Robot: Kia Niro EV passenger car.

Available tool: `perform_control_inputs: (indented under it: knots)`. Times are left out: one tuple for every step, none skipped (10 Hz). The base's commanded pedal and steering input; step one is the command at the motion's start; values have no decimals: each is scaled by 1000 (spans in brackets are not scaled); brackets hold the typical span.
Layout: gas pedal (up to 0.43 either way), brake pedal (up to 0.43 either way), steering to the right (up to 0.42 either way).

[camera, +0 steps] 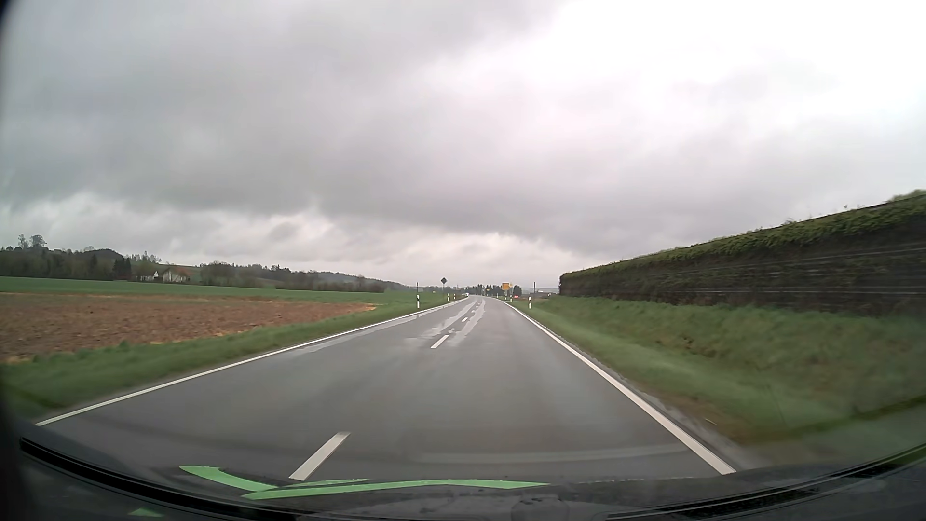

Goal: Follow the waypoints while adhering to traffic rules and regulations

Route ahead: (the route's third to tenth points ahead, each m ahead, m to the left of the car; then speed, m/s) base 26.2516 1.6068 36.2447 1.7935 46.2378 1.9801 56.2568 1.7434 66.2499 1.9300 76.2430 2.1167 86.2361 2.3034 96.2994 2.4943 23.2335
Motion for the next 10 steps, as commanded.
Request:
perform_control_inputs:
  knots:
    - [157, 0, 2]
    - [138, 0, 2]
    - [118, 0, 1]
    - [118, 0, 0]
    - [98, 0, 1]
    - [67, 0, 1]
    - [20, 0, 0]
    - [0, 0, 0]
    - [0, 0, -1]
    - [0, 0, -1]
